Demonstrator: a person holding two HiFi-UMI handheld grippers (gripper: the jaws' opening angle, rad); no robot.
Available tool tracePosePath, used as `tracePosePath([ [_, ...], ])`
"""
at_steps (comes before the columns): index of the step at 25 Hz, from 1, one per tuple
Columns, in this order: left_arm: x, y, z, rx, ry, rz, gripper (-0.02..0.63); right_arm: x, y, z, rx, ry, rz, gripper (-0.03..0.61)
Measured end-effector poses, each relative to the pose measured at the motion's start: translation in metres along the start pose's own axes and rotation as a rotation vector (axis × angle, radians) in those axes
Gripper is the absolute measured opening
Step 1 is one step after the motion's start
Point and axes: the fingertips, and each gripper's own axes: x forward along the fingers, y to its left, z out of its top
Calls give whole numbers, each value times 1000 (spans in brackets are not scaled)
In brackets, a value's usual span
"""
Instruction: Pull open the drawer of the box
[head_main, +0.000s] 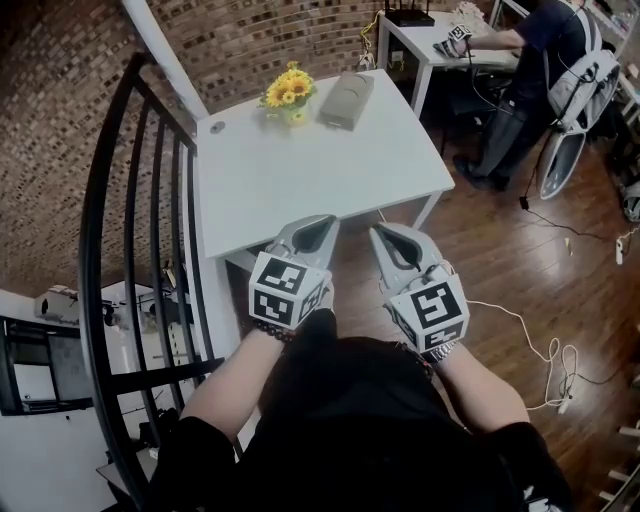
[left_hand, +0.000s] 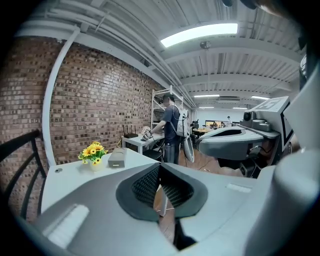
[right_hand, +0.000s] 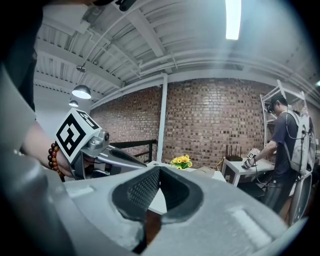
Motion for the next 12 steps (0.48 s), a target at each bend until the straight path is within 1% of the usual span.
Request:
tracePosePath([
  [7, 29, 22, 5, -23, -10, -9, 14, 23, -19, 0, -15, 15, -8, -8],
  [12, 54, 46, 8, -41, -6, -10, 14, 50, -36, -2, -18, 34, -6, -9],
])
